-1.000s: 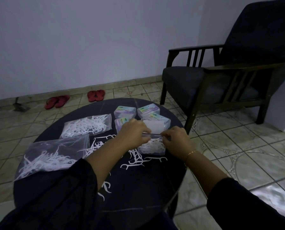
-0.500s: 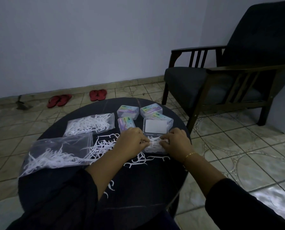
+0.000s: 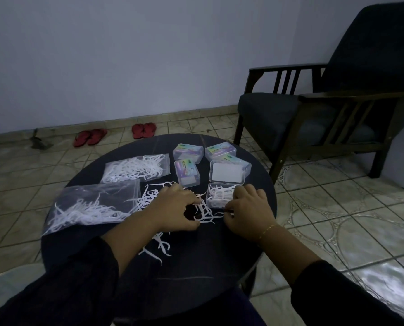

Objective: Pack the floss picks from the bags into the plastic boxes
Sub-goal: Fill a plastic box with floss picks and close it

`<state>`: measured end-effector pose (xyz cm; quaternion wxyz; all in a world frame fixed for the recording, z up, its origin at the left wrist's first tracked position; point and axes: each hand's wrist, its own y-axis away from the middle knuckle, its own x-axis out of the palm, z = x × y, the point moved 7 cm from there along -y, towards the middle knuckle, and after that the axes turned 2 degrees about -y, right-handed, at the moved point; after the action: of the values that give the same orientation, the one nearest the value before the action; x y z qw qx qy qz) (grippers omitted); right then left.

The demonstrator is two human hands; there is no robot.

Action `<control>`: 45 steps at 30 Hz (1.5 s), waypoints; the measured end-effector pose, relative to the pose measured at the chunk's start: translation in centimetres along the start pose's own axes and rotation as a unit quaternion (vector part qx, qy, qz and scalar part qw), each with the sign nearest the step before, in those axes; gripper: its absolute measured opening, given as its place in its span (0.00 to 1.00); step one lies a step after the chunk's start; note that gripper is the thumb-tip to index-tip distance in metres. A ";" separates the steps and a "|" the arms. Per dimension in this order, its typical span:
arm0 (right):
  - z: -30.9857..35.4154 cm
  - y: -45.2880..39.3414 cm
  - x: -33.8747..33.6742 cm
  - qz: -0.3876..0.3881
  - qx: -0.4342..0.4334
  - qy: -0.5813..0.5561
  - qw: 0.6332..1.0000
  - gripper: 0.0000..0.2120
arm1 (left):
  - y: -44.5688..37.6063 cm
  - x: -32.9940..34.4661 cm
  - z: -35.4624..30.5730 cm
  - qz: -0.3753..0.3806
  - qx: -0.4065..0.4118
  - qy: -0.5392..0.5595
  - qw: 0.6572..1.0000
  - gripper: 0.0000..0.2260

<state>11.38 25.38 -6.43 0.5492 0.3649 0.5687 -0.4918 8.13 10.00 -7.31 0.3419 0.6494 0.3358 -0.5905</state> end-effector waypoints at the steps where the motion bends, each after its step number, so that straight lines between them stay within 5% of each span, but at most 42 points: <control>1: 0.1 0.1 0.4 0.012 0.011 0.005 1.000 0.17 | 0.0 0.2 -0.1 0.004 0.002 -0.016 1.000 0.29; 26: -0.5 -1.0 1.0 0.095 0.077 0.044 0.992 0.14 | -1.5 -0.5 -1.5 0.038 0.091 -0.169 0.981 0.17; 45: 0.0 -0.6 1.4 0.114 0.040 0.046 0.992 0.20 | -1.6 -0.7 -2.0 0.012 0.065 -0.153 0.986 0.07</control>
<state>10.66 25.02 -7.69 0.5599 0.4711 0.5282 -0.4308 7.76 12.52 -6.60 0.3529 0.5764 0.2325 -0.6994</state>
